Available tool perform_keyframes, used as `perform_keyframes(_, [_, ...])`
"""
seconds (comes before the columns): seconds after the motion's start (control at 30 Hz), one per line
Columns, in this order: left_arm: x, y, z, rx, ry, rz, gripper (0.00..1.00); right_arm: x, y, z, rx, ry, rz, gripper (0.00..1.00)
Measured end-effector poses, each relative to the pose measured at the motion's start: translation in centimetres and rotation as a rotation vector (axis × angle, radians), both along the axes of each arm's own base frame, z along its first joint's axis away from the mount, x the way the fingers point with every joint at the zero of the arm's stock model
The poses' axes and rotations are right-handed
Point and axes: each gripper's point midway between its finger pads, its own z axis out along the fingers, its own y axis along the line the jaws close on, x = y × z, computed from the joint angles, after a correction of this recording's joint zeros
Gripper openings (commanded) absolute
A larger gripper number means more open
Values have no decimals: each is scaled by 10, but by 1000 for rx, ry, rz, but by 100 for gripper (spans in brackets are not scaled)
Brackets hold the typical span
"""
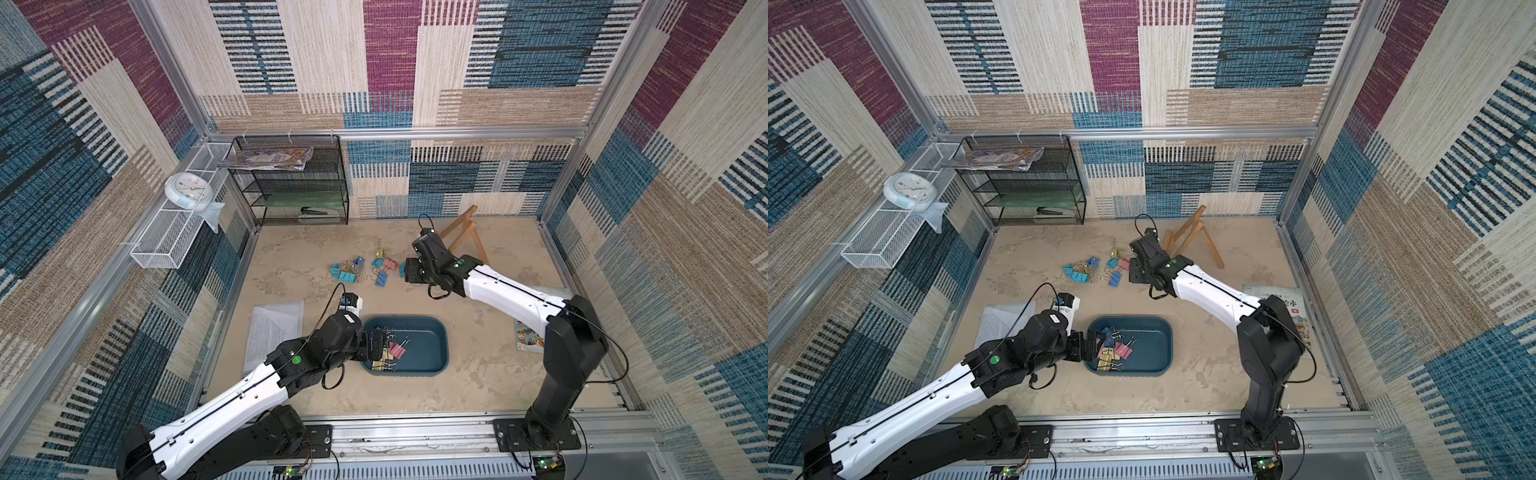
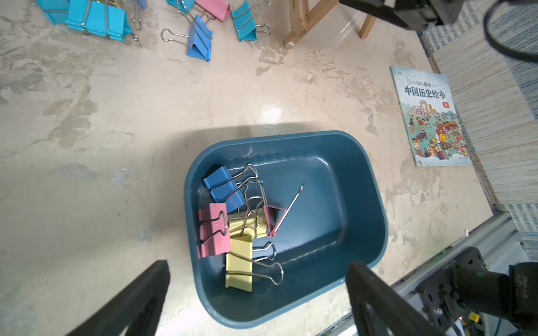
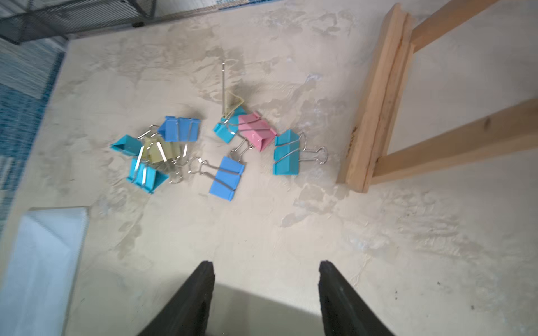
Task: Put the binder clips in the storage box
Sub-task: Pick up the binder clip at the center of the board.
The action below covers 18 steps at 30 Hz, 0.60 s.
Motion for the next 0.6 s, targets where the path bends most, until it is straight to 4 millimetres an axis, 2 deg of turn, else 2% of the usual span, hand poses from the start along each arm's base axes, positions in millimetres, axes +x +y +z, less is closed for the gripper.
perform_keyframes(0.23, [-5, 12, -12, 42, 3, 7, 99, 38, -5, -36, -172, 27, -39, 55])
perform_keyframes(0.33, [-6, 14, -16, 54, 5, 11, 99, 48, -9, -44, -193, 40, -39, 53])
perform_keyframes(0.5, [-5, 15, -17, 61, 2, 13, 99, 65, -9, -61, -189, 65, -33, 41])
perform_keyframes(0.6, [-5, 15, -18, 62, 1, 15, 99, 70, -10, -69, -179, 82, -33, 38])
